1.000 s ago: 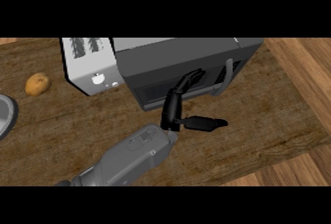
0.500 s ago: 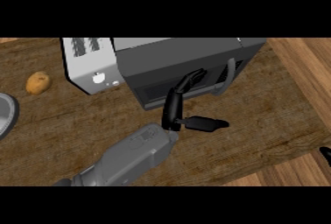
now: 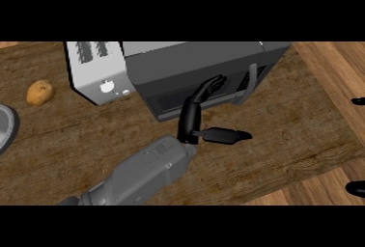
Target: Pick up the milk, place it into the microwave and close the microwave
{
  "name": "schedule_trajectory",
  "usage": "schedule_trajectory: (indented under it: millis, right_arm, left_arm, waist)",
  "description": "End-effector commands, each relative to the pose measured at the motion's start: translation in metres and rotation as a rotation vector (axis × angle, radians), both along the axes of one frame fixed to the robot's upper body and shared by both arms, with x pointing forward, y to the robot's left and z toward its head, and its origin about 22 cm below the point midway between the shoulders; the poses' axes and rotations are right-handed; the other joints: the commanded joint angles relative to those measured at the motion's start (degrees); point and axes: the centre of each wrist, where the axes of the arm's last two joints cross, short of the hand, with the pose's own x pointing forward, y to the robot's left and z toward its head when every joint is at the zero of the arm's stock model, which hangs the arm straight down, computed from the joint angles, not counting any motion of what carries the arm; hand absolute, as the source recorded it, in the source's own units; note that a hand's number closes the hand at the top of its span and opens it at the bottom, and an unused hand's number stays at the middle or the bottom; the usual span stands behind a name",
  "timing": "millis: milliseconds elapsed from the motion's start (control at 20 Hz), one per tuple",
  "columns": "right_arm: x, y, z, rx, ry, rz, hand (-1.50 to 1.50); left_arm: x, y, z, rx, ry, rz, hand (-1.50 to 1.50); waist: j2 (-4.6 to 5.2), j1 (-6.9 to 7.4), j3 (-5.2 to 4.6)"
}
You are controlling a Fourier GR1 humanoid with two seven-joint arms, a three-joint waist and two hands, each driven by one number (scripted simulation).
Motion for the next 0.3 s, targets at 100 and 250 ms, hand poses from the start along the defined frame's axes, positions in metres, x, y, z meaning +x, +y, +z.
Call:
schedule_trajectory:
  millis: [100, 250]
  right_arm:
    - [0.0083, -0.0103, 0.0013, 0.033, 0.039, 0.037, -1.50]
    - [0.0115, -0.0172, 0.0030, 0.049, 0.044, 0.035, -1.50]
  left_arm:
    - [0.0195, 0.0037, 0.0097, -0.001, 0.010, 0.077, -1.50]
    - [0.0215, 0.0059, 0.0072, 0.004, 0.009, 0.088, -1.50]
  waist:
    - [0.54, -1.11, -0.08]
    - [0.63, -1.02, -0.04]
